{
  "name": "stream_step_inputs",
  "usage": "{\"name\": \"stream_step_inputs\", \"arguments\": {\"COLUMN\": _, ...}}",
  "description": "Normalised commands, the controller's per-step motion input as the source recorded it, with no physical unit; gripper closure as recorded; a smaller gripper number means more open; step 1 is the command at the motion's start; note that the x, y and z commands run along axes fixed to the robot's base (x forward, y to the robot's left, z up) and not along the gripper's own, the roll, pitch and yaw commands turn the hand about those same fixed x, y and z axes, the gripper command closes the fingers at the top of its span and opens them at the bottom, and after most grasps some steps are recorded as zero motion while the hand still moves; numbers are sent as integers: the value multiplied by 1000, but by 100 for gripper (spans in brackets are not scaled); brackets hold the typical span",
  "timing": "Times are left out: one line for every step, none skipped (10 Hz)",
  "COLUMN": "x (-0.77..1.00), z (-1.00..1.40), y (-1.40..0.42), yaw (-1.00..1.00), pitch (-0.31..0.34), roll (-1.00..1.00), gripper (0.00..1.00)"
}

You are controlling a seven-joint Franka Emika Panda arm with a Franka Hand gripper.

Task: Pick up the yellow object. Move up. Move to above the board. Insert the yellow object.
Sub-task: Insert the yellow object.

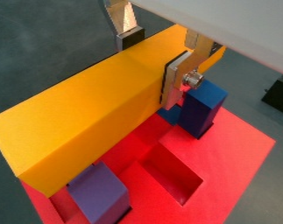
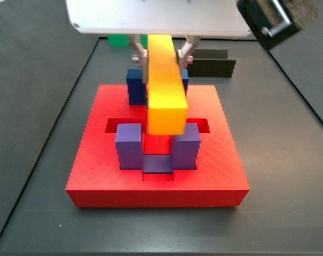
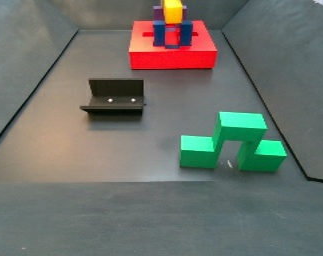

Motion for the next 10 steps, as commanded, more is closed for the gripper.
{"name": "stream_step_inputs", "arguments": {"x": 166, "z": -180, "y": 0, "yaw": 0, "pitch": 0, "roll": 157, "gripper": 100}}
{"name": "stream_step_inputs", "arguments": {"x": 71, "z": -191, "y": 0, "yaw": 0, "pitch": 0, "roll": 157, "gripper": 100}}
{"name": "stream_step_inputs", "arguments": {"x": 0, "z": -180, "y": 0, "yaw": 0, "pitch": 0, "roll": 147, "gripper": 100}}
{"name": "stream_step_inputs", "arguments": {"x": 0, "z": -134, "y": 0, "yaw": 0, "pitch": 0, "roll": 120, "gripper": 100}}
{"name": "stream_step_inputs", "arguments": {"x": -3, "z": -89, "y": 0, "yaw": 0, "pitch": 0, "roll": 89, "gripper": 100}}
{"name": "stream_step_inputs", "arguments": {"x": 0, "z": -29, "y": 0, "yaw": 0, "pitch": 0, "roll": 69, "gripper": 100}}
{"name": "stream_step_inputs", "arguments": {"x": 0, "z": 0, "y": 0, "yaw": 0, "pitch": 0, "roll": 59, "gripper": 100}}
{"name": "stream_step_inputs", "arguments": {"x": 0, "z": 0, "y": 0, "yaw": 0, "pitch": 0, "roll": 50, "gripper": 100}}
{"name": "stream_step_inputs", "arguments": {"x": -49, "z": 0, "y": 0, "yaw": 0, "pitch": 0, "roll": 44, "gripper": 100}}
{"name": "stream_step_inputs", "arguments": {"x": -66, "z": 0, "y": 0, "yaw": 0, "pitch": 0, "roll": 70, "gripper": 100}}
